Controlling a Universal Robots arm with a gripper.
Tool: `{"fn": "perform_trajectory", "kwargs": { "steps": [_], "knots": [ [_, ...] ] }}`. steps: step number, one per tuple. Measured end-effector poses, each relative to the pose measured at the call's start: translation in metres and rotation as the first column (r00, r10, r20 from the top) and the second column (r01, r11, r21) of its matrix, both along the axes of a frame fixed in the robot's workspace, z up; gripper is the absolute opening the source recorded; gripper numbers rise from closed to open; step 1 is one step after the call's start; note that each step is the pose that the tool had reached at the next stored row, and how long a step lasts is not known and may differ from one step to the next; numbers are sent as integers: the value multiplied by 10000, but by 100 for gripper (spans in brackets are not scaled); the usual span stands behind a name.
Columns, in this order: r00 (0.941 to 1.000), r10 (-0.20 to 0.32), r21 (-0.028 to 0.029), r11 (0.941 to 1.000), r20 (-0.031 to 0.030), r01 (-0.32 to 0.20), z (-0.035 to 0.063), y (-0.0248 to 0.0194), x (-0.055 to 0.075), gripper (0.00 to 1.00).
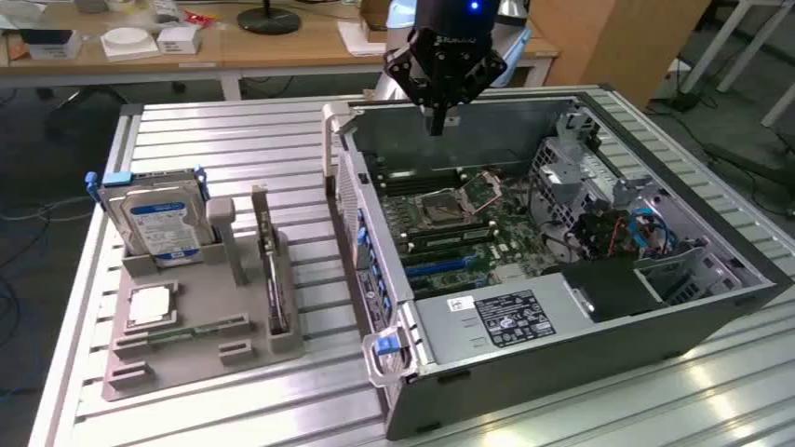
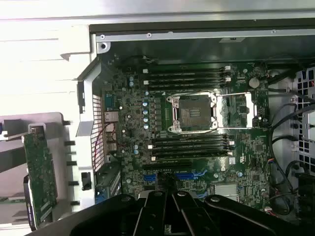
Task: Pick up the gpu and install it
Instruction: 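Reach for the gpu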
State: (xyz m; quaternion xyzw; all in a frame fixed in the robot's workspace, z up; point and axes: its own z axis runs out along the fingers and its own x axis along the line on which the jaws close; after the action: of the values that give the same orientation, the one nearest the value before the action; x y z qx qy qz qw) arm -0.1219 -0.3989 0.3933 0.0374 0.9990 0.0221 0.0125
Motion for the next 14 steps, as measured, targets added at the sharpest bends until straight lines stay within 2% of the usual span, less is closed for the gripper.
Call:
{"fn": "perform_trajectory", "kwargs": {
  "steps": [4,14],
  "knots": [
    [10000,0,2,10000,2,0,-1,0,-6,10],
    [10000,0,0,10000,0,0,0,-1,-184,10]
  ]
}}
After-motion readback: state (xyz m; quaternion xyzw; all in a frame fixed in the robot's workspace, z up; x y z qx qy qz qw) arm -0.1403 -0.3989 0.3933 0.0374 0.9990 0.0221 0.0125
